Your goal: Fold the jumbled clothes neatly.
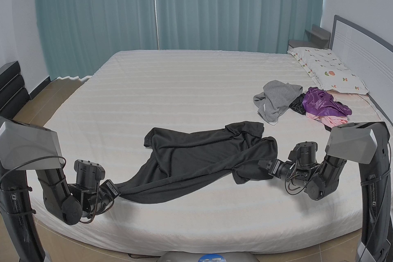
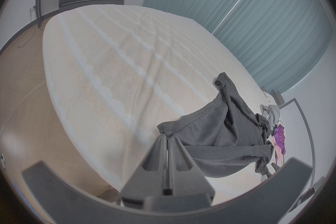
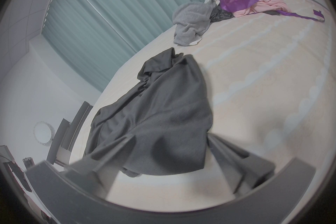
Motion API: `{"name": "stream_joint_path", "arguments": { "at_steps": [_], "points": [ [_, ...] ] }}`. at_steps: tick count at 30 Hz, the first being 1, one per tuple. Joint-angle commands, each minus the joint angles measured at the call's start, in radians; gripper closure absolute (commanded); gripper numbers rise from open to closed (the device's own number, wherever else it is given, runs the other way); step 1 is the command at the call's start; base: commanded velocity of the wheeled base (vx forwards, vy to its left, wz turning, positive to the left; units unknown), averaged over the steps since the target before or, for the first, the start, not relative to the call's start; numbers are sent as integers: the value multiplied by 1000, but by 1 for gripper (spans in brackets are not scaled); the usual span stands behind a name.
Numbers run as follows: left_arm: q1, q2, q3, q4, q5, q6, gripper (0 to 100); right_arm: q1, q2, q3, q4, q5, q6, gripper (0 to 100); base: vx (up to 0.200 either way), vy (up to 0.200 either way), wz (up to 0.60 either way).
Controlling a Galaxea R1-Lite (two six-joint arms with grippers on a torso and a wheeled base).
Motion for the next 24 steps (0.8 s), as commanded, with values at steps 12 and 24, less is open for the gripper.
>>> {"name": "stream_joint_path", "arguments": {
  "at_steps": [12, 24],
  "points": [
    [0, -6, 4, 0, 0, 2, 100, -22, -131, 154, -8, 6, 8, 100, 0, 0, 0],
    [1, -75, 68, 10, 2, 108, 100, -95, -398, 438, -9, 90, 52, 100, 0, 0, 0]
  ]
}}
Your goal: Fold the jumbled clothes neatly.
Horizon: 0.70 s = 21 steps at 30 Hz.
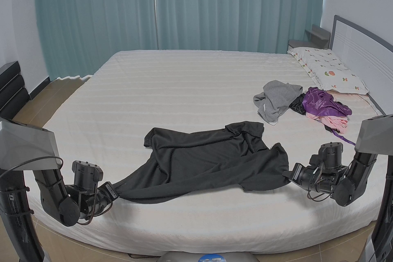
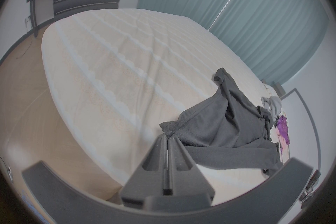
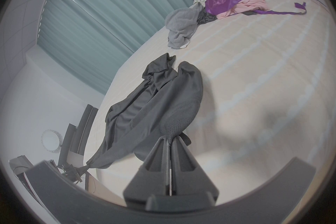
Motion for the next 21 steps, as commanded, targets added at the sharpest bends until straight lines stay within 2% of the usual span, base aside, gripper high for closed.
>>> {"name": "stream_joint_path", "arguments": {
  "at_steps": [1, 5, 10, 13, 15, 17, 21],
  "points": [
    [0, -58, 43, 9, 1, 44, 100, -45, -123, 93, 2, 20, 2, 100, 0, 0, 0],
    [5, -117, 101, 18, 0, 142, 100, -74, -163, 142, 15, 47, -1, 100, 0, 0, 0],
    [1, -138, 130, 27, 0, 174, 100, -85, -189, 196, 15, 83, -10, 100, 0, 0, 0],
    [1, -169, 155, 102, 1, 239, 100, -91, -193, 232, 19, 86, -27, 100, 0, 0, 0],
    [1, -176, 156, 119, 1, 246, 100, -93, -187, 239, 19, 86, -34, 100, 0, 0, 0],
    [-8, -206, 156, 208, 1, 260, 100, -97, -160, 285, 29, 86, -110, 100, 0, 0, 0],
    [-25, -216, 159, 289, 1, 274, 100, -103, -134, 317, 29, 84, -152, 100, 0, 0, 0]
  ]
}}
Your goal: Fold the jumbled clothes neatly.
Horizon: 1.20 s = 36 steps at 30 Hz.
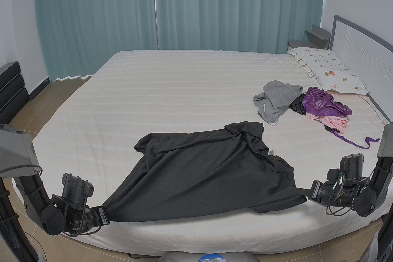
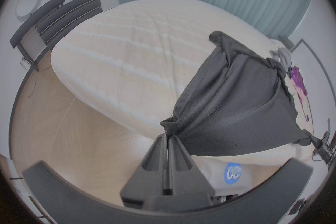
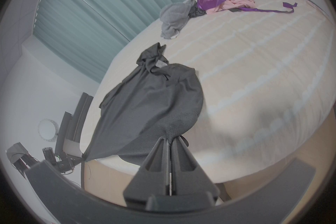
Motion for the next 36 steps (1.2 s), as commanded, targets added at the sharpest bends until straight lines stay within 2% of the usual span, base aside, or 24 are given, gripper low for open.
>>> {"name": "stream_joint_path", "arguments": {
  "at_steps": [1, 5, 10, 17, 18, 19, 29, 31, 34, 36],
  "points": [
    [-27, -36, 11, 60, 1, 17, 100, -8, 40, 45, 4, -2, -32, 100, 0, 0, 0],
    [-55, -32, 13, 120, 1, 29, 100, -4, 56, 51, 10, -2, -35, 100, 0, 0, 0],
    [-64, -19, 7, 125, -2, 25, 100, 1, 69, 39, 79, -2, -71, 100, 0, 0, 0],
    [-80, 31, -7, 113, -14, 16, 100, 3, 158, 24, 36, -5, -86, 100, 0, 0, 0],
    [-80, 33, -7, 113, -14, 14, 0, 3, 165, 21, 31, -5, -86, 100, 0, 0, 0],
    [-80, 33, -9, 113, -14, 14, 0, 4, 171, 16, 30, -7, -86, 0, 0, 0, 0],
    [-61, -38, -21, 113, -34, -9, 0, 7, 132, -65, 30, -7, -68, 0, 0, 0, 0],
    [-44, -70, -22, 114, -51, -7, 0, 4, 125, -85, 24, -2, -20, 0, 0, 0, 0],
    [-17, -116, -33, 114, -91, -9, 0, 3, 123, -114, -3, -4, 121, 0, 0, 0, 0],
    [-1, -134, -47, 120, -112, -9, 0, 3, 129, -113, -24, -4, 162, 0, 0, 0, 0]
  ]
}}
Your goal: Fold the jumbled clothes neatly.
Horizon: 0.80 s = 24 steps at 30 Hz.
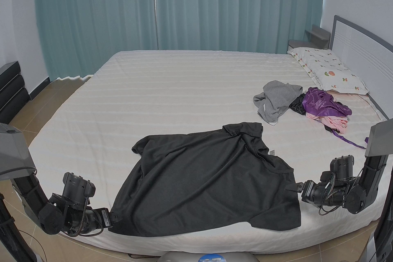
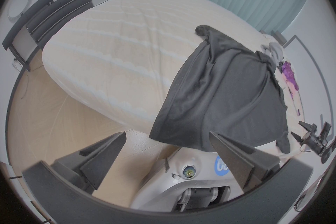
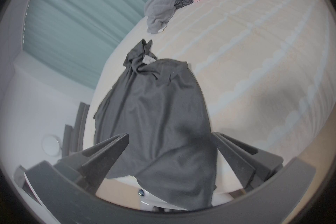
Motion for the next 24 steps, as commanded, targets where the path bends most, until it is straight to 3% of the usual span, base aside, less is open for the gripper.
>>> {"name": "stream_joint_path", "arguments": {
  "at_steps": [1, 12, 22, 24],
  "points": [
    [55, -82, -30, 8, -46, -1, 0, -2, -1, -23, -49, 1, 79, 0, 0, 0, 0],
    [106, -125, -68, 2, -68, -2, 0, 1, -5, 12, -119, 18, 182, 0, 0, 0, 0],
    [107, -137, -83, 5, -74, -36, 0, -8, -7, 12, -125, 39, 193, 0, 0, 0, 0],
    [106, -137, -83, 5, -75, -36, 0, -9, -10, 12, -125, 39, 197, 0, 0, 200, 0]
  ]
}}
